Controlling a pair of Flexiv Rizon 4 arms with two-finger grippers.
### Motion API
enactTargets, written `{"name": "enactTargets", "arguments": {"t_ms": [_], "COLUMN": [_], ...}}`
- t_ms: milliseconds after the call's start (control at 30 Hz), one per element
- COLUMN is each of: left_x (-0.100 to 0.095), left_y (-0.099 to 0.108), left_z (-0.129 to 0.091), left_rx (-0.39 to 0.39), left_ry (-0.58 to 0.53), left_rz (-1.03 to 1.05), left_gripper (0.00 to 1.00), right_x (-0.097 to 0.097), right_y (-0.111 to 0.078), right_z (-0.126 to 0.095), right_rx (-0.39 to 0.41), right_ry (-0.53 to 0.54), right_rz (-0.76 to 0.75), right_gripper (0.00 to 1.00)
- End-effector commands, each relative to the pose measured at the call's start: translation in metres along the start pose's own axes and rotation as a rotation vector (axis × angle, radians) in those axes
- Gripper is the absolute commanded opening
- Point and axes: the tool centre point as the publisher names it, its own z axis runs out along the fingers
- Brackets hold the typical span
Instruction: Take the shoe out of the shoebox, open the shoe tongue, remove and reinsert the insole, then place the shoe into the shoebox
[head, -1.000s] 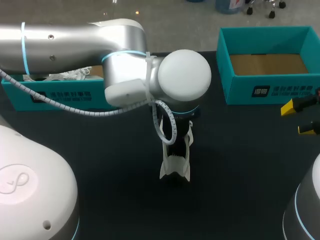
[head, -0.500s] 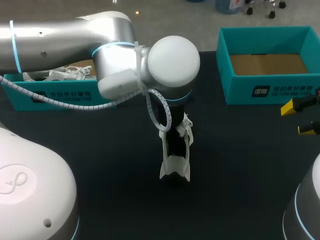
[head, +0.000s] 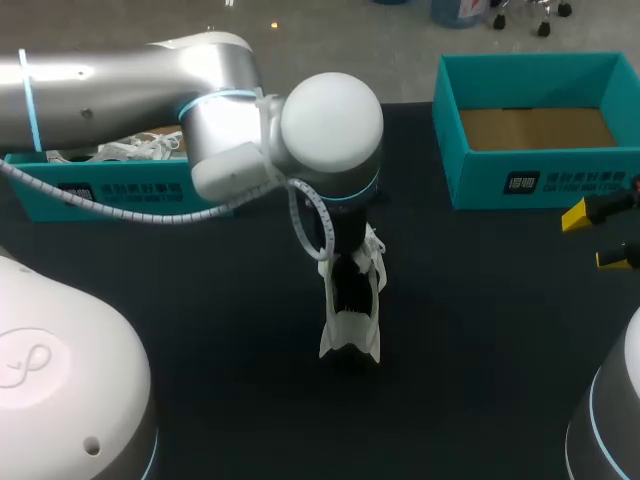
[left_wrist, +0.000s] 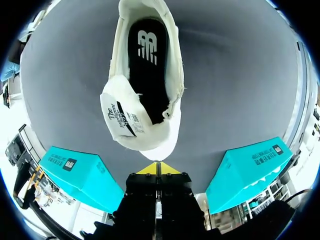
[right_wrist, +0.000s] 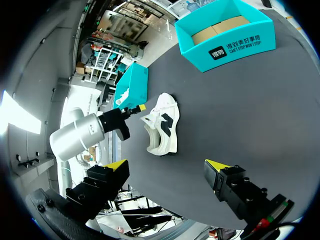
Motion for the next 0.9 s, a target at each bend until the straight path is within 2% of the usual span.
{"name": "enactTargets", "arguments": {"t_ms": [33,133,567,767,900], "left_x": [-0.006,-0.008,-0.006,0.000,0.006], "left_y": [-0.007,-0.013,-0.037,-0.038,-0.035], "left_z": [0.010,0.009,0.004,-0.002,0.006], "left_rx": [0.017,0.065,0.120,0.079,0.095], "left_ry": [0.000,-0.026,0.007,0.062,0.073], "left_rz": [0.014,0.026,0.044,0.032,0.018], "left_gripper": [0.00,0.00,0.00,0.00,0.00], "right_x": [0.000,0.000,0.000,0.000,0.000], "right_y": [-0.010,-0.010,-0.010,-0.010,-0.010], "right_z": [-0.003,-0.003,-0.003,-0.003,-0.003], "right_rx": [-0.045,-0.045,-0.045,-0.045,-0.045], "right_ry": [-0.003,-0.003,-0.003,-0.003,-0.003], "right_rz": [0.002,0.002,0.002,0.002,0.002], "right_gripper": [1.00,1.00,1.00,1.00,1.00]}}
